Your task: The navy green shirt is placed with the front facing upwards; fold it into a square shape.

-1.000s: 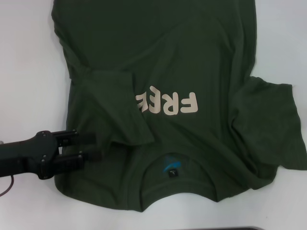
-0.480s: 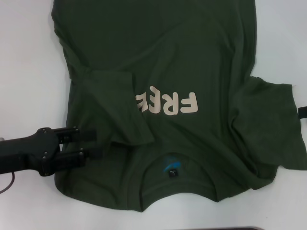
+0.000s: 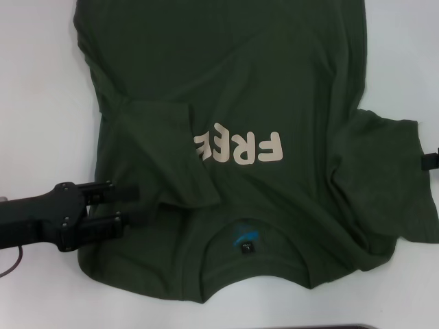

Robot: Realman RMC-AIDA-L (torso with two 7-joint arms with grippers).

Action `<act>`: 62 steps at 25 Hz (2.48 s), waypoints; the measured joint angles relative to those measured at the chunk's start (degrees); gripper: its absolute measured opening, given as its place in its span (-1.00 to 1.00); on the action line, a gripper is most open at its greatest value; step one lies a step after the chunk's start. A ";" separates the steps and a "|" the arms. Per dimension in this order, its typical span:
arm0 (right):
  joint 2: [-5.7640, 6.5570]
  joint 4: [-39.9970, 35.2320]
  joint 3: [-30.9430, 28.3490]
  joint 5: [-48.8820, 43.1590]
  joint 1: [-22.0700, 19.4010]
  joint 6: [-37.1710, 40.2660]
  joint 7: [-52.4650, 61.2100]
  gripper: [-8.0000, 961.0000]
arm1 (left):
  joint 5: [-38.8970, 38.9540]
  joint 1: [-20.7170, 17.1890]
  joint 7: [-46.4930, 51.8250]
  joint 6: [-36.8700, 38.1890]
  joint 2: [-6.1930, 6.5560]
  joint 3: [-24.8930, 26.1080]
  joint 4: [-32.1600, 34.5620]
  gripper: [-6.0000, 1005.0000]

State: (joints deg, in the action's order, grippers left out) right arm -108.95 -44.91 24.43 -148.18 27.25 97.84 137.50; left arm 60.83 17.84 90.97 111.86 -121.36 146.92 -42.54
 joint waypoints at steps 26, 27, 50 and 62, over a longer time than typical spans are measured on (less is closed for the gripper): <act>-0.06 1.88 0.00 0.00 0.52 -2.07 0.19 0.82 | -0.07 0.00 0.16 -0.43 -0.20 0.00 0.00 0.22; -0.07 2.05 0.00 0.00 0.55 -2.17 0.19 0.82 | -0.05 0.00 0.17 -0.43 -0.20 0.02 0.00 0.22; -0.11 3.11 0.12 0.00 0.70 -3.37 0.22 0.79 | 0.15 0.09 0.17 -0.42 -0.18 0.04 0.00 0.22; -0.73 3.39 1.35 0.00 0.70 -4.45 0.14 0.75 | 0.17 0.29 0.17 -0.42 -0.18 0.13 0.00 0.22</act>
State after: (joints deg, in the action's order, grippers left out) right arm -109.68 -41.52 25.78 -148.18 27.95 93.39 137.64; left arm 61.00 18.13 91.14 111.44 -121.54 147.04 -42.54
